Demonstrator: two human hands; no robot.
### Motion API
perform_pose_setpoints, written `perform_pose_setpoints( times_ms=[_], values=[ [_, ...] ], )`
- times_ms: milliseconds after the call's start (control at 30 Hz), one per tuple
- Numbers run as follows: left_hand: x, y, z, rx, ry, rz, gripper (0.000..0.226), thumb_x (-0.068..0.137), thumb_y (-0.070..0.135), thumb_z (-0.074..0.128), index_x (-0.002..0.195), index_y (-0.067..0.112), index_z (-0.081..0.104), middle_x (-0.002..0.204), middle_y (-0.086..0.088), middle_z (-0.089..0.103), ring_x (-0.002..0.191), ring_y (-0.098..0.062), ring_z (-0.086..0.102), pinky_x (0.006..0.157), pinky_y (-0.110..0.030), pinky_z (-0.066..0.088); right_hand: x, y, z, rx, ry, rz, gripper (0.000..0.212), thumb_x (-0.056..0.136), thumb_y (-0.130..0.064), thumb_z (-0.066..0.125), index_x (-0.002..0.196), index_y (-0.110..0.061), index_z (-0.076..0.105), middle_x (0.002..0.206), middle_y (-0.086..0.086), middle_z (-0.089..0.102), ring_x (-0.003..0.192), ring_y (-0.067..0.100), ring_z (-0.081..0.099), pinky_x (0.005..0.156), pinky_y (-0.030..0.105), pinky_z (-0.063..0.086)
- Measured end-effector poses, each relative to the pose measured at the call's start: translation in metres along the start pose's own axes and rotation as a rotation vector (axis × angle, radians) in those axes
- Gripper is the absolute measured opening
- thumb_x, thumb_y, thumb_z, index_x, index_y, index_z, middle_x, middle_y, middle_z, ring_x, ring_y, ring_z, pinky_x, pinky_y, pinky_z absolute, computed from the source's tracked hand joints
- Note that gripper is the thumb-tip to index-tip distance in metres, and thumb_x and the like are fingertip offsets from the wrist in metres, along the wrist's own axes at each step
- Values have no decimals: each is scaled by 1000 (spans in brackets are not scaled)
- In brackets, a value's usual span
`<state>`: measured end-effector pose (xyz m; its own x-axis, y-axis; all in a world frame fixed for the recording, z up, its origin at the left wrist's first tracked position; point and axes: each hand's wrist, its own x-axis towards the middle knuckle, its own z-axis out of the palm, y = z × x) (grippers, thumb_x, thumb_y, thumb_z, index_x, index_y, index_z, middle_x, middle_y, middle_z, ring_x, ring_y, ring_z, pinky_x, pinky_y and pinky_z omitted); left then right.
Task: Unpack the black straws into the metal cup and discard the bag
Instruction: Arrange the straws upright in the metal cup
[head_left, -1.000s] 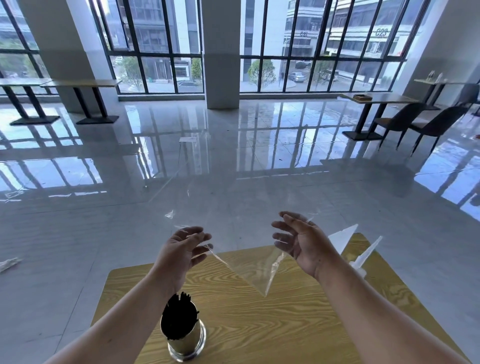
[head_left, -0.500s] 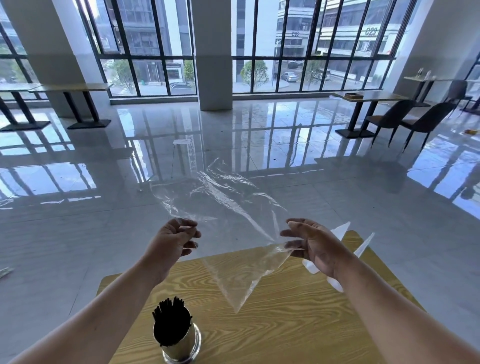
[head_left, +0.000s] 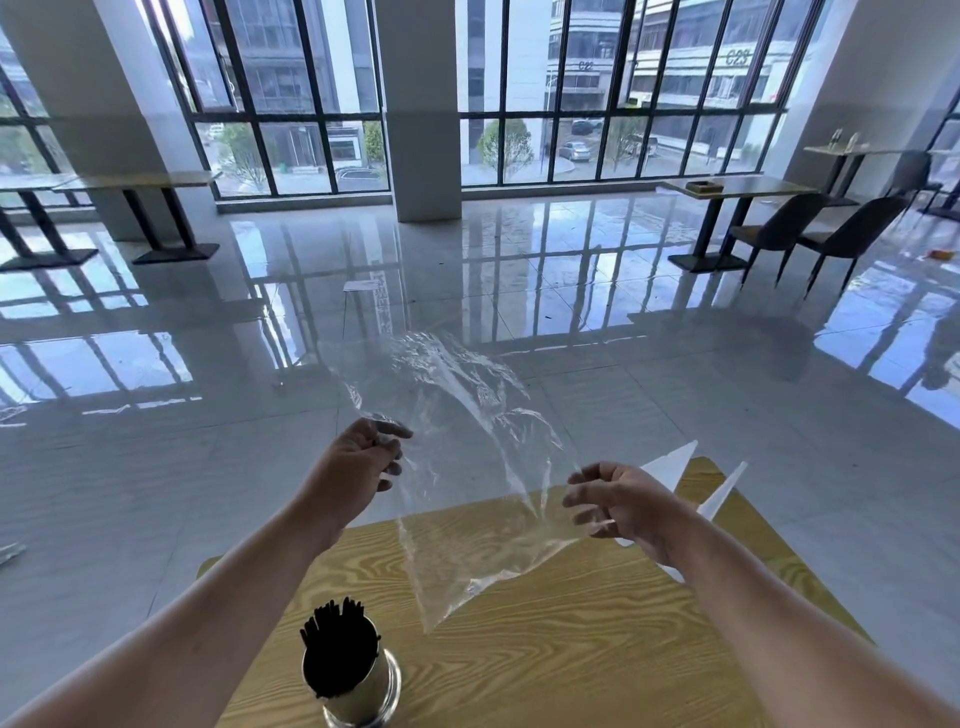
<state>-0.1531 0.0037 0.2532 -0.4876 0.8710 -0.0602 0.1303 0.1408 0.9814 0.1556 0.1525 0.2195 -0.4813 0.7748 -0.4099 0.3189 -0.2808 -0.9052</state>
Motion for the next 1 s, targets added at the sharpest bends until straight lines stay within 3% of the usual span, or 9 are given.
perform_pose_setpoints(
  times_ms=[167, 400, 500, 600, 667, 733, 833, 1000],
  values=[
    [4, 3, 2, 39, 2, -5, 25, 101, 3, 57, 90, 22, 70, 76, 10, 67, 73, -12, 64, 71, -34, 48, 4, -2, 1, 94, -26, -39, 45, 91, -23, 83, 130, -23, 59, 127, 12, 74, 108, 30, 73, 86, 40, 59],
    [4, 9, 10, 31, -107, -28, 46, 101, 2, 56, 74, 35, 75, 69, 12, 67, 67, -7, 66, 67, -30, 50, 5, -8, 12, 87, -82, -86, 47, 94, -23, 79, 136, -28, 58, 132, 9, 68, 122, 24, 66, 88, 41, 54],
    [3, 11, 12, -17, -109, -33, 40, 101, 2, 55, 79, 30, 73, 69, 9, 66, 65, -9, 66, 65, -29, 49, 3, -11, 16, 69, -87, -89, 33, 96, -19, 76, 128, -21, 67, 117, 9, 80, 103, 25, 76, 84, 38, 58],
    [3, 11, 13, -61, -75, -42, 24, 101, 5, 57, 94, 23, 71, 72, 8, 66, 65, -9, 65, 64, -28, 50, 2, -14, 16, 129, -65, -102, 17, 97, -14, 75, 114, -12, 72, 97, 6, 83, 77, 21, 76, 69, 34, 59],
    [2, 9, 14, -89, -74, -62, 12, 100, 13, 62, 103, 21, 70, 78, 8, 68, 67, -10, 66, 65, -28, 50, 1, -17, 15, 193, -44, -117, 9, 98, -11, 73, 107, -11, 72, 91, 8, 81, 68, 21, 73, 58, 30, 57],
    [0, 6, 15, -109, -87, -99, 10, 99, 21, 67, 109, 21, 69, 82, 7, 72, 69, -10, 66, 66, -29, 50, 1, -20, 13, 242, -27, -135, 4, 99, -9, 72, 102, -12, 72, 90, 10, 81, 65, 22, 71, 55, 30, 55],
    [-1, 2, 20, -101, -111, -137, 10, 100, 20, 66, 106, 16, 72, 82, 0, 74, 63, -13, 63, 62, -29, 46, 1, -21, 9, 283, -28, -144, 7, 99, -9, 71, 94, -14, 72, 87, 11, 79, 61, 23, 69, 59, 31, 54],
    [-3, -7, 25, -99, -141, -177, 20, 104, 17, 56, 108, 11, 75, 79, -6, 73, 57, -16, 58, 55, -27, 46, -1, -16, -2, 222, 25, -130, 18, 103, -8, 62, 93, -11, 75, 67, 7, 67, 39, 13, 48, 41, 22, 39]
  ],
)
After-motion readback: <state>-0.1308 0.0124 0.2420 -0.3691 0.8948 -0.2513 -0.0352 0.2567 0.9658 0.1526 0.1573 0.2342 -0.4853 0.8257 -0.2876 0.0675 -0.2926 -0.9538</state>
